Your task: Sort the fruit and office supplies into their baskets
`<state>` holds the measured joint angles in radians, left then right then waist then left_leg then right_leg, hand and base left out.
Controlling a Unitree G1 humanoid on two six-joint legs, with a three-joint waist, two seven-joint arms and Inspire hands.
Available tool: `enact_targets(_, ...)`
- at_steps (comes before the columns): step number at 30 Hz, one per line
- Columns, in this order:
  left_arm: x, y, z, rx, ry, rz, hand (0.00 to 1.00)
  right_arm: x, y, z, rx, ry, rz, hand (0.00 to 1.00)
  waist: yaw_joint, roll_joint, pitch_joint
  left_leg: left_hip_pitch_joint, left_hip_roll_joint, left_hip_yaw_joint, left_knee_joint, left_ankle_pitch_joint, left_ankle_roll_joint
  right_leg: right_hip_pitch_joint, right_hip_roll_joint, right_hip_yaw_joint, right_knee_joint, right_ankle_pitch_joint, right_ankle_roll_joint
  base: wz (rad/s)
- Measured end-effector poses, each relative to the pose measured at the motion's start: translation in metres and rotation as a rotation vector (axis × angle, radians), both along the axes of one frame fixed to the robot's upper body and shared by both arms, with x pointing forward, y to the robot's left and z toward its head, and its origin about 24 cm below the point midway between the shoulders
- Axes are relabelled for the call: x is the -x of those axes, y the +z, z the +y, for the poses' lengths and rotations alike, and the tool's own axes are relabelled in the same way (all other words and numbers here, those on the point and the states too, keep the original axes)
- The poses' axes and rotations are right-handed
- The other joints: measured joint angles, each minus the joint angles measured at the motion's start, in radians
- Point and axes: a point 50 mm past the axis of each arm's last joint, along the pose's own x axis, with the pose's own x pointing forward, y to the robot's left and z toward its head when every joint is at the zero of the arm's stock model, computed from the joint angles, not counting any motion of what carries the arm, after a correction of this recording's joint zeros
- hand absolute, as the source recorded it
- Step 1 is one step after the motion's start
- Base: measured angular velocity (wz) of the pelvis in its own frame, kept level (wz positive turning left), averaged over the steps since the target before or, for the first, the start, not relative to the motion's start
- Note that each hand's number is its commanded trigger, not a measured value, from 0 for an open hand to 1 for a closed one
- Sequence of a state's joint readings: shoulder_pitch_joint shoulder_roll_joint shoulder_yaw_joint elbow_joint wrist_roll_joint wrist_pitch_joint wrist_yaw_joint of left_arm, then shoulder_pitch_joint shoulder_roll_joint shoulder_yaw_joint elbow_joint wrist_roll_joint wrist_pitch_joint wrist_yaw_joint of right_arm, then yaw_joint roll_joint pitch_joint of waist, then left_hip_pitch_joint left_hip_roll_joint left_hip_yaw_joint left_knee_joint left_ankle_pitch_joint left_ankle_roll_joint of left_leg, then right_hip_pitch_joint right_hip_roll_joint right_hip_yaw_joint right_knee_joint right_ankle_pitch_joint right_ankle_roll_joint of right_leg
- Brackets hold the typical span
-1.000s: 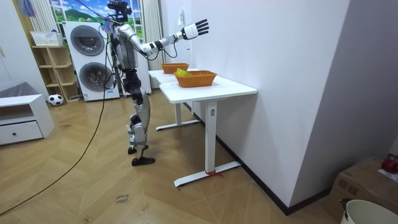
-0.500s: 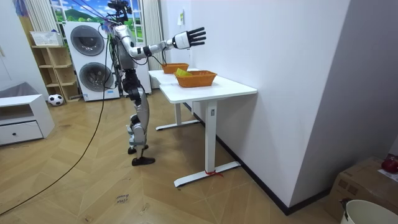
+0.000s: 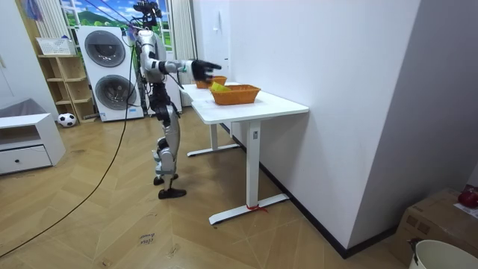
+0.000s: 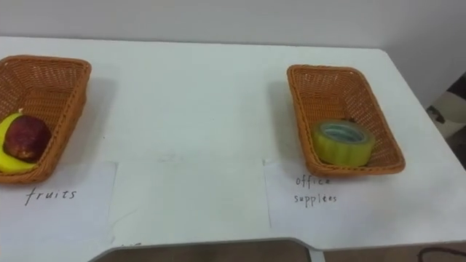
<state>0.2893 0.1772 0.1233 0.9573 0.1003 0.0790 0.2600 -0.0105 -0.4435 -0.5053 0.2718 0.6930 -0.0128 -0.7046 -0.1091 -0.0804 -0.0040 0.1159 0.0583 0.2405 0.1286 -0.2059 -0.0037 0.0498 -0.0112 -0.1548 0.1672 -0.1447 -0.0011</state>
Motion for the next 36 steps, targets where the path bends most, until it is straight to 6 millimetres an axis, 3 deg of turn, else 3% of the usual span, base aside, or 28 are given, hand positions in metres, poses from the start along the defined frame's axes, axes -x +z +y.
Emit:
enact_targets(6, -0.003, 0.001, -0.001, 0.004, 0.006, -0.017, 0.00, 0.028, -0.034, 0.001, -0.133, -0.121, 0.052, 0.00, -0.021, 0.009, 0.0017, -0.001, 0.000, 0.002, -0.001, -0.004, 0.001, -0.003, 0.000, 0.001, 0.001, -0.001, -0.001, -0.02)
enact_targets(11, 0.003, 0.002, 0.003, 0.002, 0.036, -0.019, 0.00, 0.065, -0.065, 0.006, -0.310, -0.277, 0.041, 0.00, -0.023, 0.015, 0.0001, 0.003, -0.002, 0.008, 0.000, -0.004, 0.001, -0.001, 0.001, 0.002, 0.001, -0.002, -0.002, -0.01)
enact_targets(18, 0.005, 0.003, 0.003, -0.005, 0.053, -0.043, 0.00, 0.100, -0.092, 0.007, -0.385, -0.471, 0.103, 0.00, -0.029, 0.019, 0.0004, 0.000, -0.004, 0.008, 0.001, -0.004, 0.001, -0.014, 0.000, 0.005, 0.002, -0.007, -0.003, 0.00)
enact_targets(25, 0.005, 0.005, 0.007, -0.014, 0.093, -0.068, 0.00, 0.142, -0.123, 0.011, -0.583, -0.701, 0.095, 0.00, -0.034, 0.025, 0.0003, -0.001, -0.006, 0.008, -0.001, -0.005, 0.000, -0.014, 0.002, 0.015, 0.002, -0.012, -0.005, 0.00)
enact_targets(30, 0.002, 0.006, 0.008, -0.005, 0.093, -0.085, 0.00, 0.178, -0.148, 0.025, -0.646, -0.793, 0.227, 0.00, -0.034, 0.032, 0.0010, -0.003, -0.006, 0.008, -0.004, -0.006, -0.002, -0.016, 0.002, 0.015, 0.004, -0.018, -0.006, 0.00)
enact_targets(36, 0.004, 0.003, 0.004, 0.018, 0.098, -0.074, 0.00, 0.212, -0.184, 0.066, -0.764, -0.794, 0.370, 0.00, -0.021, 0.048, -0.0099, 0.004, -0.005, 0.008, -0.003, -0.009, -0.006, -0.013, 0.003, 0.020, 0.006, -0.021, -0.007, -0.03)
